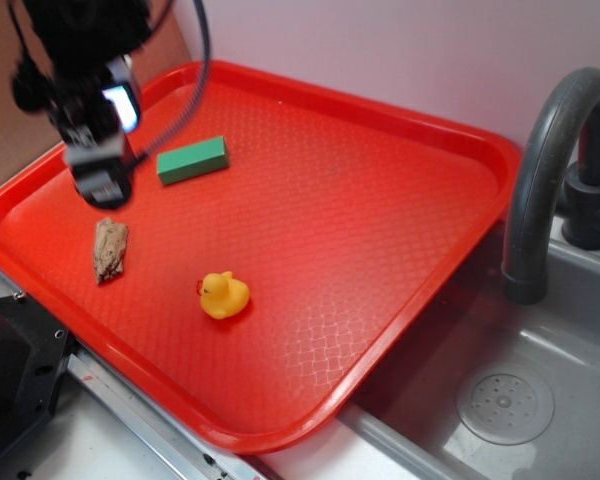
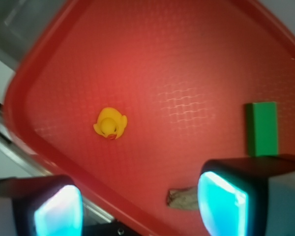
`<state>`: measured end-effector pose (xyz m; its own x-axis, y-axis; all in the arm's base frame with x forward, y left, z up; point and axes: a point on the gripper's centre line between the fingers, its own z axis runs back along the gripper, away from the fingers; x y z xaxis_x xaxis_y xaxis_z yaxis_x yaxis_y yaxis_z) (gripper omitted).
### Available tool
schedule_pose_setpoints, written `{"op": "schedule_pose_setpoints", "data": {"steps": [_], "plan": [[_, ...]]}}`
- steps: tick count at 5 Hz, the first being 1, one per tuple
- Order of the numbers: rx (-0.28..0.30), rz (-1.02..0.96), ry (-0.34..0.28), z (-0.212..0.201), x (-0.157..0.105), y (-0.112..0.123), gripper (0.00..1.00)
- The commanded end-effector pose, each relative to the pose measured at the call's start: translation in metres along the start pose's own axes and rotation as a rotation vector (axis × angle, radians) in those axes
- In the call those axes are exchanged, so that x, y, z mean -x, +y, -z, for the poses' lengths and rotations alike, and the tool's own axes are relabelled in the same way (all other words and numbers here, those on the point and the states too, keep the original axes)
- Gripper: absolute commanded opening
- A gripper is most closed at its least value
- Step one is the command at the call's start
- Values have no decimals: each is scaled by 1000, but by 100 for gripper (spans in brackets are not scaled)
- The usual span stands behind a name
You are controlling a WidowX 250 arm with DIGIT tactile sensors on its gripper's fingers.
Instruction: Grab the yellow duck.
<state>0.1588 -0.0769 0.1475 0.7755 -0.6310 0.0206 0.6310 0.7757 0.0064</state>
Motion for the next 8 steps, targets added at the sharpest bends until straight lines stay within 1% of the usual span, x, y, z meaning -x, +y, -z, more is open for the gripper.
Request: {"op": "schedule_pose_setpoints", "data": {"steps": [1, 2, 3, 4, 5, 6, 7, 8], "plan": [[-111, 37, 32, 33, -13, -12, 100], [-102, 42, 53, 48, -17, -10, 100], [-116, 46, 96, 68, -22, -8, 100], [-64, 89, 134, 91, -28, -11, 100], [-23, 141, 154, 112, -32, -22, 100], [-22, 162, 148, 113, -31, -29, 100], [-17, 162, 135, 111, -30, -30, 0], [-18, 153, 133, 109, -28, -30, 0]]}}
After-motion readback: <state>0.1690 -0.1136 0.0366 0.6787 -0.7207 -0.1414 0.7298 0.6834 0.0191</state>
